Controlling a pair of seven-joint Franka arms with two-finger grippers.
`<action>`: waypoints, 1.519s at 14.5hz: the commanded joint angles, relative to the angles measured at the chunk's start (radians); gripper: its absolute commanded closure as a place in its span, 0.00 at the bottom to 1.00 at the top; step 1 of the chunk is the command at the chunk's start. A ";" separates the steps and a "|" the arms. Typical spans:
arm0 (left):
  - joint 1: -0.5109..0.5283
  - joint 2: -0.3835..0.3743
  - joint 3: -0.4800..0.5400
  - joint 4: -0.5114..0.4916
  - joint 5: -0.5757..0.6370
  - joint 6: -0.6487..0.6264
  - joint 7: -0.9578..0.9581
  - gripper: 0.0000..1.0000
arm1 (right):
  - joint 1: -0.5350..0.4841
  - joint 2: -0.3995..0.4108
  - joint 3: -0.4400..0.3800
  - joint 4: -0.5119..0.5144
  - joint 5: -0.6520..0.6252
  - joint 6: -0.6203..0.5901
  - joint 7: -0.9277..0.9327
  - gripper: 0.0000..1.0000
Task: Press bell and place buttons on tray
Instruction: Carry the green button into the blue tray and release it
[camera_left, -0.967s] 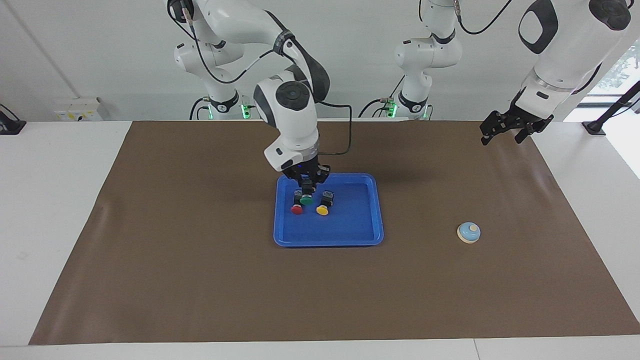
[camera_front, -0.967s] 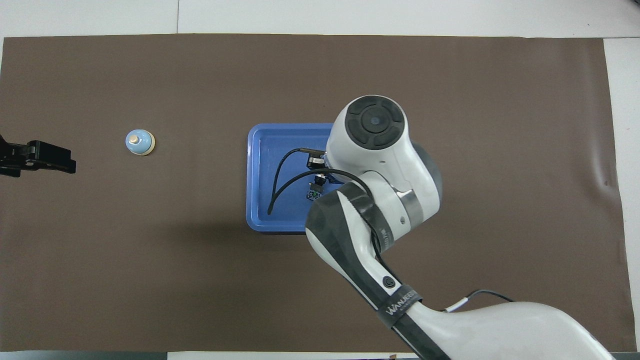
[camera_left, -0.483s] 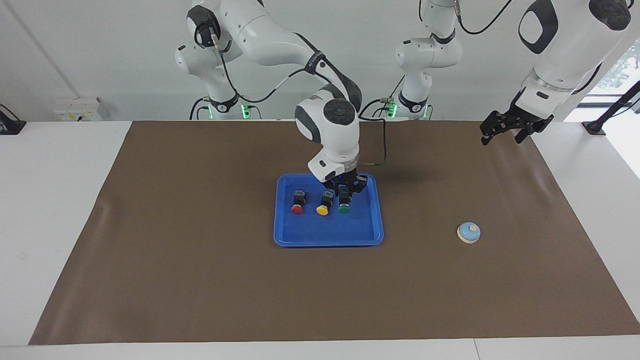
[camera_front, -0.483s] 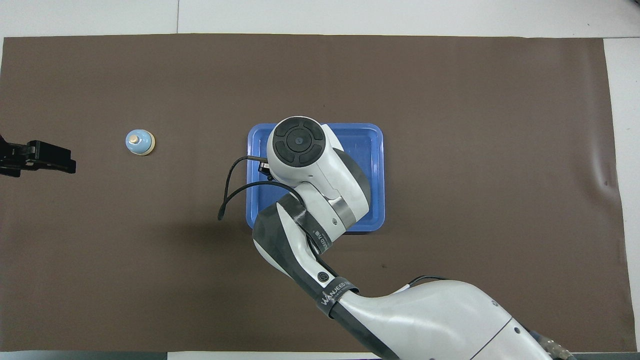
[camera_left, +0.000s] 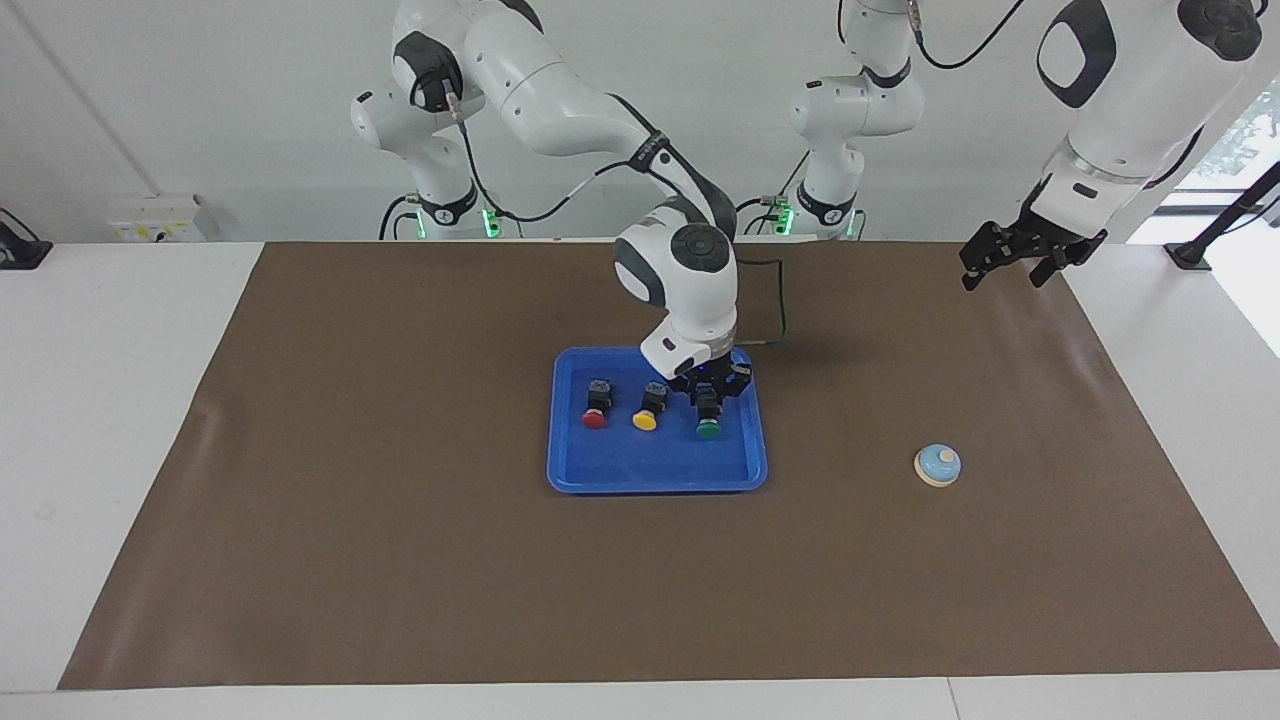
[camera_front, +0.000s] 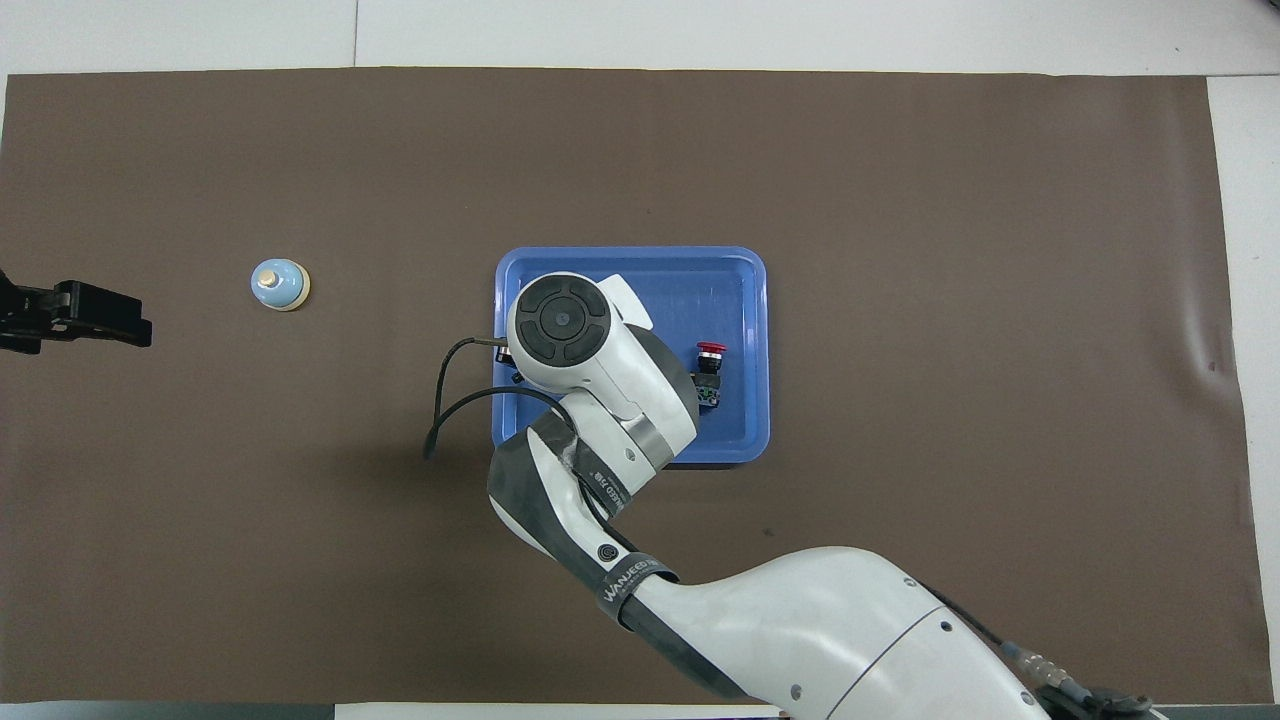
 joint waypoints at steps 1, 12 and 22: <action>-0.003 0.001 0.003 0.011 0.012 -0.019 -0.005 0.00 | 0.013 0.014 -0.007 0.001 -0.039 0.010 0.045 1.00; -0.003 0.001 0.003 0.011 0.012 -0.017 -0.005 0.00 | -0.065 -0.078 -0.006 0.073 0.016 -0.168 0.099 0.00; -0.003 0.001 0.003 0.011 0.012 -0.017 -0.005 0.00 | -0.430 -0.321 -0.007 0.102 0.038 -0.502 -0.365 0.00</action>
